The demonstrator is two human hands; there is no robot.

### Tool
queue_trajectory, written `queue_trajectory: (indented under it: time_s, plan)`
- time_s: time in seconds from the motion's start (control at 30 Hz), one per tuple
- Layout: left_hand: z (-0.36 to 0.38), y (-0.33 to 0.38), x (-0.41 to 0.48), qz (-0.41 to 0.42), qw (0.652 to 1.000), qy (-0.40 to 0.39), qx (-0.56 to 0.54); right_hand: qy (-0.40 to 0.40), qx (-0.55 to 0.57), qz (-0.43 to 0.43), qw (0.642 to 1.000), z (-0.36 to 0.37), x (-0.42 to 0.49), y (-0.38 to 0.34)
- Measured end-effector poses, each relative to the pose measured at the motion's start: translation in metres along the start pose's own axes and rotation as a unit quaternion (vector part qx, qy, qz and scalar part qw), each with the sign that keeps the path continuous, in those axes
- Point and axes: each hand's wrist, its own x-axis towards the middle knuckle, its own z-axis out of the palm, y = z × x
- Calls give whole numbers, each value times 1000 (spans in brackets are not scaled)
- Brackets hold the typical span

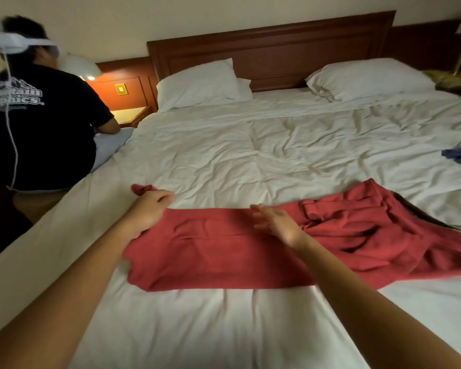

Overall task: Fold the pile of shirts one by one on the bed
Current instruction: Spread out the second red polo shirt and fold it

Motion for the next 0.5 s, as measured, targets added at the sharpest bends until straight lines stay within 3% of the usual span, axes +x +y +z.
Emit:
queue_trajectory:
  time_s: [0.1,0.2,0.23,0.27,0.33,0.43,0.5]
  plan:
    - [64,78,6,24,996,-89,18,36,223,44,973,-29,-8,-4]
    - [126,130,-3,-42,958,-266,-101,53,312,63,947,-51,-14,7]
    - [141,136,-4,-57,948,-287,-125,63,317,74,944,-56,-15,11]
    - [152,137,-6,-52,952,-275,-126,69,317,84,942,-58,-18,15]
    - [162,123,-8,5,984,-165,-72,82,310,88,943,-56,-22,20]
    - [154,73,-9,102,987,6,124,132,186,24,973,-47,-22,26]
    - [146,36,-15,76,970,-20,228,160,8,-19,987,-42,-21,26]
